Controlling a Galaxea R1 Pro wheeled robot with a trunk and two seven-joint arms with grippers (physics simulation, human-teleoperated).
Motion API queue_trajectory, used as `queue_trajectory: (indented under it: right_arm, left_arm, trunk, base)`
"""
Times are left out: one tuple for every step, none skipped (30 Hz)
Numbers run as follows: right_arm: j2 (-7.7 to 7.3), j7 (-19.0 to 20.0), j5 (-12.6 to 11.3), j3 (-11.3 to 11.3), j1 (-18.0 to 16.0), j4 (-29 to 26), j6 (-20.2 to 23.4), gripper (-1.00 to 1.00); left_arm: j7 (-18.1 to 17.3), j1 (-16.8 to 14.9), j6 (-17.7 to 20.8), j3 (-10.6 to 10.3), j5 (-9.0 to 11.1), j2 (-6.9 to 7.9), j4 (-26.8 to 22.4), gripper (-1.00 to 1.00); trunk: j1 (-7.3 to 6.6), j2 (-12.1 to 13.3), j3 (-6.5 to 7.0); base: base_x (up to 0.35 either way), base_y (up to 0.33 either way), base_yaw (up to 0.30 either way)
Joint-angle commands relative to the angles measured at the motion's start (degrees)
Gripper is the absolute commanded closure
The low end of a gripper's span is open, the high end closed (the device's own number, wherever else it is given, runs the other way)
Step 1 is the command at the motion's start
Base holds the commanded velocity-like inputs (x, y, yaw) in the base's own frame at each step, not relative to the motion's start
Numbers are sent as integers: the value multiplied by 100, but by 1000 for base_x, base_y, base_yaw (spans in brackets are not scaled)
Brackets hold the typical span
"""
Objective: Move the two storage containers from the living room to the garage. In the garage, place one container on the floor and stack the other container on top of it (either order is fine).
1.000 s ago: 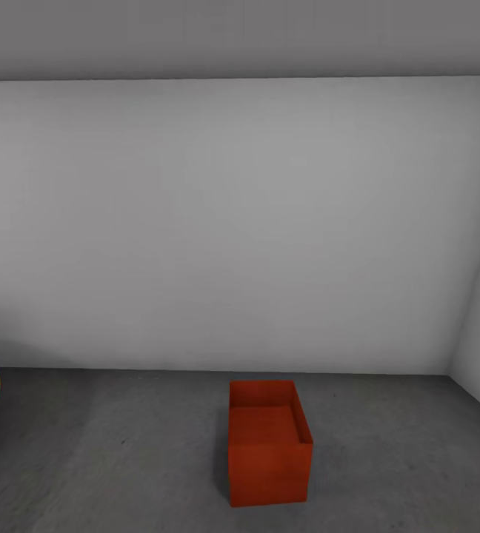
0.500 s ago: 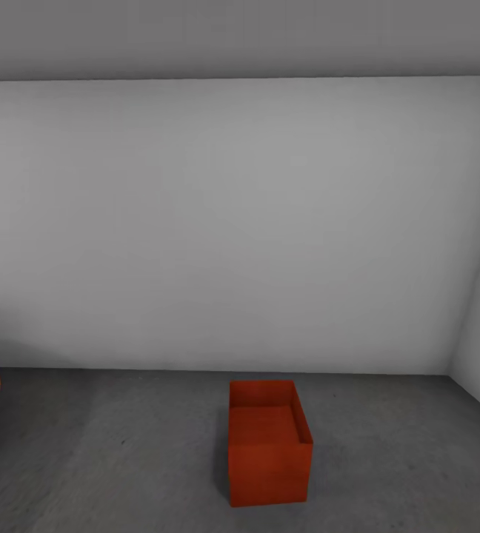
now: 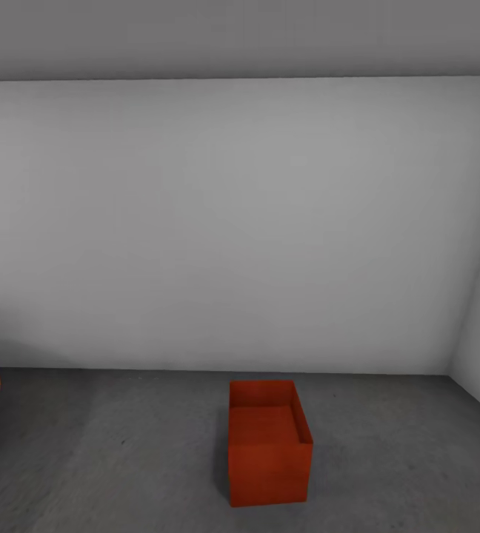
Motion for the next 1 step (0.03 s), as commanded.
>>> queue_trajectory:
  right_arm:
    - [1, -9, -8, 43, -9, 18, -32, -100]
  left_arm:
    - [14, -4, -13, -49, 46, 0, 1, -100]
  trunk:
    - [1, -6, -9]
  base:
    - [0, 0, 0]
